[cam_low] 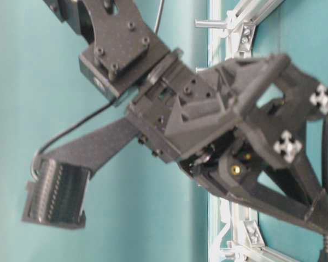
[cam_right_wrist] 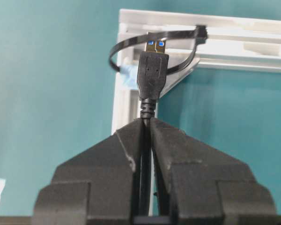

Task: Insert the wire through the string loop located on the left side.
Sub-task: 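Push the connector up through the black zip-tie loop with the right gripper, then move the left gripper toward the connector protruding from the loop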

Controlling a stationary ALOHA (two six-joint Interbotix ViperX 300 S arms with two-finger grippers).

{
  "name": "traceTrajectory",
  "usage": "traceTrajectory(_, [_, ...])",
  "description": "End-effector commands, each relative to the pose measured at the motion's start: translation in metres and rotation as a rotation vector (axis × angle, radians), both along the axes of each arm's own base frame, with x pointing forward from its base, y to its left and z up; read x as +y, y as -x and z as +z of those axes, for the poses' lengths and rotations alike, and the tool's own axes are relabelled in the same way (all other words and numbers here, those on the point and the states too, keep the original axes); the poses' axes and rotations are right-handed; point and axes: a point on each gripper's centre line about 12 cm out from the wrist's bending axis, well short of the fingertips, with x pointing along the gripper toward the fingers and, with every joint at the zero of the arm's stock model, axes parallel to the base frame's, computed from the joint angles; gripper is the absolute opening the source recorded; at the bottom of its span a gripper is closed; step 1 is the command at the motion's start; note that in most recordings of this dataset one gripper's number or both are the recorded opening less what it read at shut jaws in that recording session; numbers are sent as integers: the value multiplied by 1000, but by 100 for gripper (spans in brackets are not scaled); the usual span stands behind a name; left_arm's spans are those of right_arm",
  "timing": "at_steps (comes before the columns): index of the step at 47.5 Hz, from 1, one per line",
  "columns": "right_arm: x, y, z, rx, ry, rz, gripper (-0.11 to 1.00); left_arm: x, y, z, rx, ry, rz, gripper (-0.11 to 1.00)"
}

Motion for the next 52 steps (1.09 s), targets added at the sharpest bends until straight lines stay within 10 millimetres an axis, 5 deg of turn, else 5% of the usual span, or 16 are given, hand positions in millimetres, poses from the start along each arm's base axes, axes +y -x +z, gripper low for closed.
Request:
traceTrajectory(1, [0,-11,21,-60,-5,0,7,-1,1,5,-21,4,-3,79])
traceTrajectory(27, [4,-35,21,-70,-6,-1,7,-1,27,9,-77,5,-4,79])
traceTrajectory(52, [4,-36,19,-58,-5,-1,7,-1,48,15,-74,10,-8,79])
